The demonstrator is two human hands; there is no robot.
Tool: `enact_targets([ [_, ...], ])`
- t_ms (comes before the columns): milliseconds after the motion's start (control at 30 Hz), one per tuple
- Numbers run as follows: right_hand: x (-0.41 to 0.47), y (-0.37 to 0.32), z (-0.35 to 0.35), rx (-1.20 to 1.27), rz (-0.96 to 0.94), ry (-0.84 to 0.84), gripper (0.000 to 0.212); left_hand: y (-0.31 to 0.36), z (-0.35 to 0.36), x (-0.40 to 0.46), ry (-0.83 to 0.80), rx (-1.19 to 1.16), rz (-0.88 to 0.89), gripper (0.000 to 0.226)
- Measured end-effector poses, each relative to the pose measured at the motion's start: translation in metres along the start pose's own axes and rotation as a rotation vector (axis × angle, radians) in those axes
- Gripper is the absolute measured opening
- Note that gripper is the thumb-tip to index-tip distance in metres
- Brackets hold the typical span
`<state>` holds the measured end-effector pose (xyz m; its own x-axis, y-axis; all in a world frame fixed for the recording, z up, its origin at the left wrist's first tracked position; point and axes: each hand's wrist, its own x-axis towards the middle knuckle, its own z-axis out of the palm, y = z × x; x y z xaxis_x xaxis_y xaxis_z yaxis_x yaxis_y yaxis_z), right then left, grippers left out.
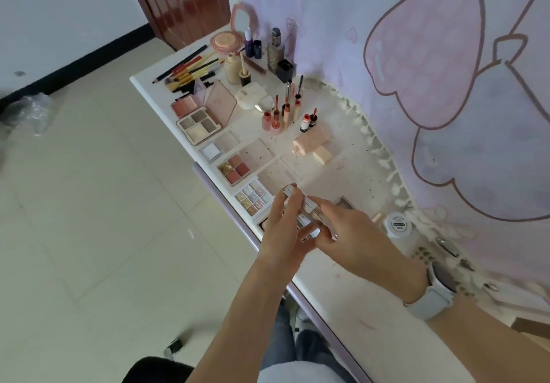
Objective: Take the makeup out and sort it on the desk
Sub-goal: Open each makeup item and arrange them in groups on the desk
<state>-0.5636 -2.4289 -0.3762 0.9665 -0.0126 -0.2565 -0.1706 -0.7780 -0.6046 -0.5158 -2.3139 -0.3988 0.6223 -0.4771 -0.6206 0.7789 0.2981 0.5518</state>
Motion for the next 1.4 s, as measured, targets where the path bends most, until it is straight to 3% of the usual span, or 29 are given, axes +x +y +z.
enact_targets([
  [233, -0.042, 0.02, 0.026, -0.127, -0.056, -0.012, 0.047, -0.056, -0.013, -0.025, 0.027, -0.004, -0.023, 0.024],
  [367, -0.058, 0.041, 0.026, -0.06, 0.002, 0.0, 0.013, -0.085, -0.025, -0.032, -0.017, 0.013, -0.112, 0.028],
  [467, -0.063, 0.059, 0.031, -0.05, -0.019, -0.064, 0.024, -0.099, -0.036, -0.032, -0.017, -0.042, -0.257, 0.039],
  [567, -0.066, 0.072, 0.04, -0.06, 0.021, -0.115, 0.018, -0.11, -0.044, -0.03, -0.024, -0.075, -0.381, 0.052],
  [667, -0.067, 0.081, 0.047, -0.052, 0.07, -0.102, 0.017, -0.119, -0.05, -0.029, 0.062, -0.059, -0.389, 0.042],
  [733, -0.065, 0.085, 0.047, -0.033, 0.097, -0.073, 0.011, -0.123, -0.05, -0.029, 0.19, -0.015, -0.305, 0.04],
  [800, -0.063, 0.085, 0.046, -0.042, 0.127, -0.058, 0.008, -0.129, -0.045, -0.031, 0.339, 0.217, -0.095, 0.043],
  [900, -0.059, 0.082, 0.043, -0.049, 0.113, -0.051, 0.017, -0.147, -0.042, -0.034, 0.49, 0.971, 0.406, 0.053],
  [1000, -0.056, 0.079, 0.042, -0.057, 0.078, -0.071, 0.017, -0.159, -0.047, -0.03, 0.492, 1.588, 0.824, 0.063],
  [1233, -0.049, 0.084, 0.038, -0.006, 0.096, -0.066, 0.036, -0.163, -0.068, -0.028, 0.522, 1.788, 0.913, 0.059],
  [1400, -0.043, 0.092, 0.039, 0.016, 0.091, -0.058, 0.035, -0.16, -0.063, -0.019, 0.313, 1.981, 0.985, 0.056],
])
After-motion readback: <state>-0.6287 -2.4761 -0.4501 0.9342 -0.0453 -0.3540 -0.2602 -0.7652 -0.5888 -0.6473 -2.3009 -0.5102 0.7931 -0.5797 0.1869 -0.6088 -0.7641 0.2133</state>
